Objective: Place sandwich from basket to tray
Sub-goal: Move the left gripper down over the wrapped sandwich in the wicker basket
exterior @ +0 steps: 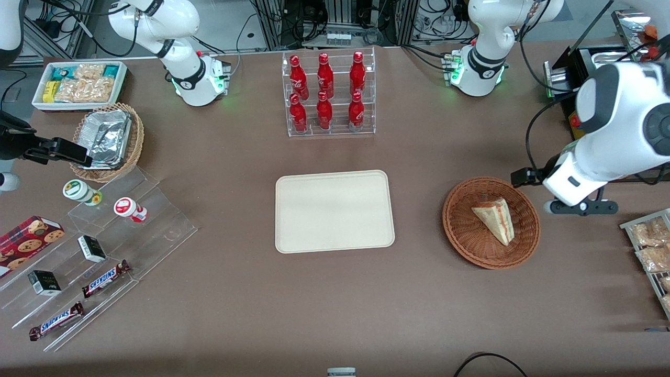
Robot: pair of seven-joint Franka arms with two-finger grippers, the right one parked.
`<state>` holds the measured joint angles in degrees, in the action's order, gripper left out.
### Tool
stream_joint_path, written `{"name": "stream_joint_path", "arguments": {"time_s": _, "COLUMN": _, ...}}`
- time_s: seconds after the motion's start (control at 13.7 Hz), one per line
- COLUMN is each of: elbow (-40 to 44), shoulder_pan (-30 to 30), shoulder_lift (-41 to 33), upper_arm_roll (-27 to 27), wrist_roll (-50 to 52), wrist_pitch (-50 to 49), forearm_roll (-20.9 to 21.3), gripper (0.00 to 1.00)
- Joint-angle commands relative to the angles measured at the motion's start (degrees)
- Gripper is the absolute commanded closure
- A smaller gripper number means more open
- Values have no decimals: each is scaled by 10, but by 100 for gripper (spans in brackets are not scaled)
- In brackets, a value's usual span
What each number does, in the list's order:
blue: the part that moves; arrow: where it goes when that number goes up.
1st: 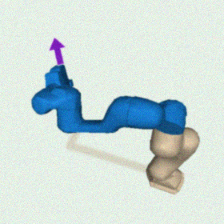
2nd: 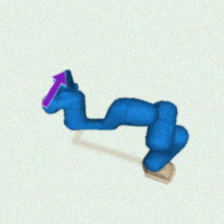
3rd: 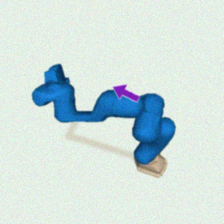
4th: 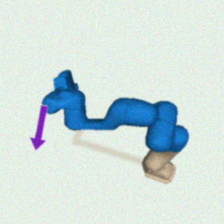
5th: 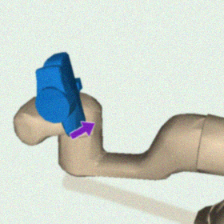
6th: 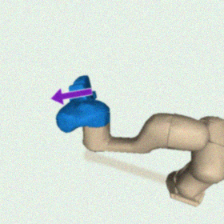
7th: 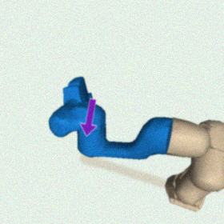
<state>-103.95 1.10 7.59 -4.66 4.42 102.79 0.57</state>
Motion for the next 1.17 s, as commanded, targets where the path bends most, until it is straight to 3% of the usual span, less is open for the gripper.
{"name": "stream_joint_path", "arguments": {"time_s": 0.0, "elbow": -55, "shoulder_pan": 1, "shoulder_lift": 0, "upper_arm_roll": 2, "wrist_roll": -5, "wrist_pitch": 73, "forearm_roll": 3, "gripper": 0}}
{"name": "stream_joint_path", "arguments": {"time_s": 0.22, "elbow": -117, "shoulder_pan": 0, "shoulder_lift": 15, "upper_arm_roll": 3, "wrist_roll": 0, "wrist_pitch": 172, "forearm_roll": 3, "gripper": 0}}
{"name": "stream_joint_path", "arguments": {"time_s": 0.44, "elbow": -132, "shoulder_pan": 0, "shoulder_lift": 30, "upper_arm_roll": 3, "wrist_roll": 14, "wrist_pitch": 198, "forearm_roll": 2, "gripper": 0}}
{"name": "stream_joint_path", "arguments": {"time_s": 1.1, "elbow": -230, "shoulder_pan": 0, "shoulder_lift": 28, "upper_arm_roll": 3, "wrist_roll": 331, "wrist_pitch": 355, "forearm_roll": -7, "gripper": 0}}
